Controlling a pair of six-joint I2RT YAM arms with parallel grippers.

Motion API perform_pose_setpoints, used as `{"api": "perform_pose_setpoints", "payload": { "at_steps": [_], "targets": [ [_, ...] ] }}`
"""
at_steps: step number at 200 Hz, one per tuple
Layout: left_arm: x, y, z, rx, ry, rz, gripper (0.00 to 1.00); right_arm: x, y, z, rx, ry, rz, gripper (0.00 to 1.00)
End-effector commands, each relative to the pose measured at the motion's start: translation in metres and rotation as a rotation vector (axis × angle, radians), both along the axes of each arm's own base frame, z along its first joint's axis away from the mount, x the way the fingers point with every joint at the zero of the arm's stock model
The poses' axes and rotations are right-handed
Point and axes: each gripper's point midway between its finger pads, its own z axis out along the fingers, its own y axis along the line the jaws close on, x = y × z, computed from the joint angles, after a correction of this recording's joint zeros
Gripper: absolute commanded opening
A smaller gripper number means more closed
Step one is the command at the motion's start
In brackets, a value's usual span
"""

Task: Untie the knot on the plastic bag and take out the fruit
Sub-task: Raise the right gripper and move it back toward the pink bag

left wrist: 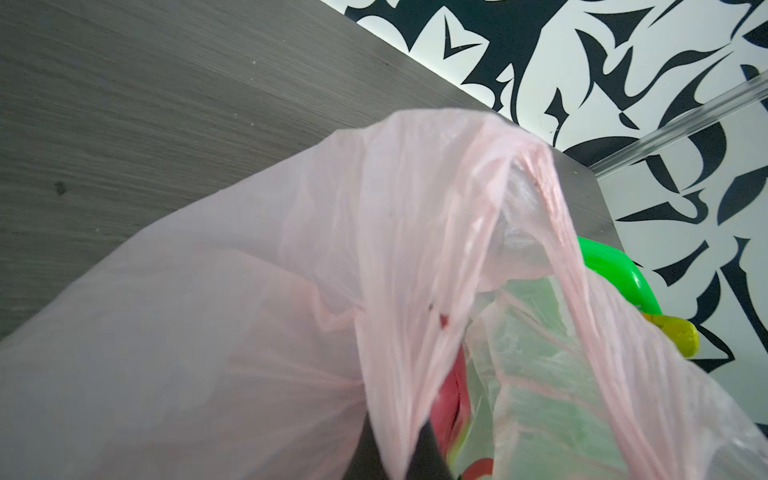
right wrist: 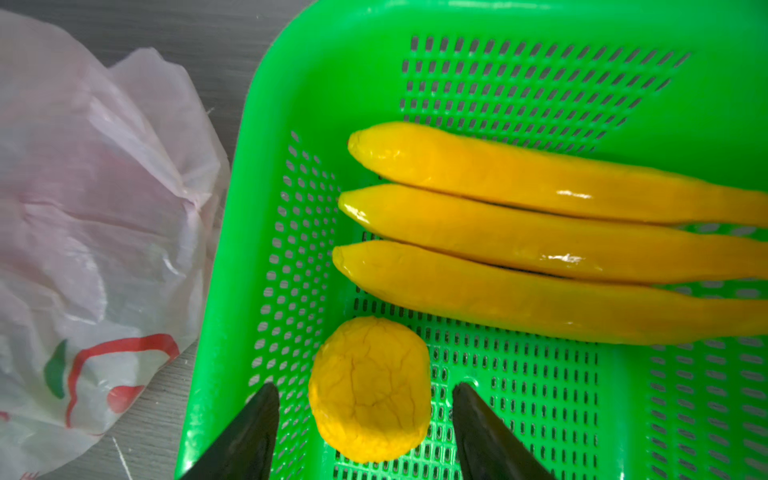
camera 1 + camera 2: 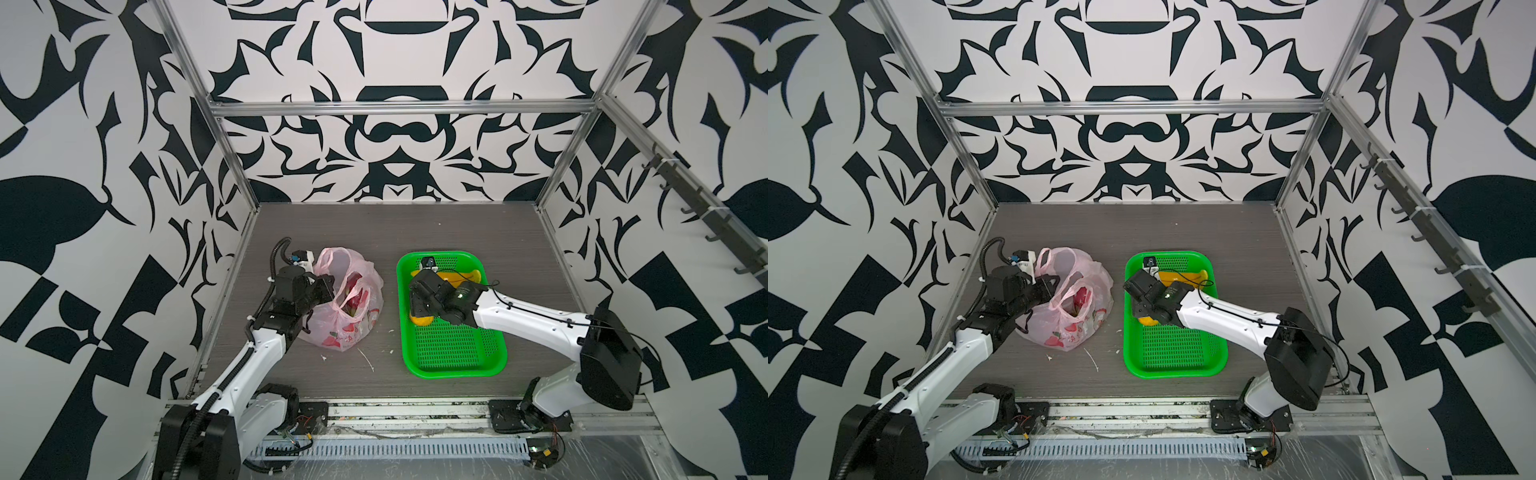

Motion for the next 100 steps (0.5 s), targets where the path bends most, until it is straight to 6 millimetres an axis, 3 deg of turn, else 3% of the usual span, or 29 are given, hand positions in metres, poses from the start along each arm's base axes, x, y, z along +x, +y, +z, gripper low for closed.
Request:
{"api": "perform_pose_setpoints", "payload": {
  "at_steps": [1,51,100],
  "targets": [
    [0.012,-0.012,0.026,0.009,-0.088,-0.078,0.00,0.009,0.006,0.037,0.020,-0.082,0.016,0.68],
    [0.013,-0.020,0.034,0.052,-0.088,-0.161,0.00,0.027,0.026,0.092,0.041,-0.193,0.096,0.66],
    [-0.007,-0.013,0.041,0.095,-0.081,-0.166,0.00,0.040,0.073,0.144,0.103,-0.275,0.270,0.62]
  ]
}}
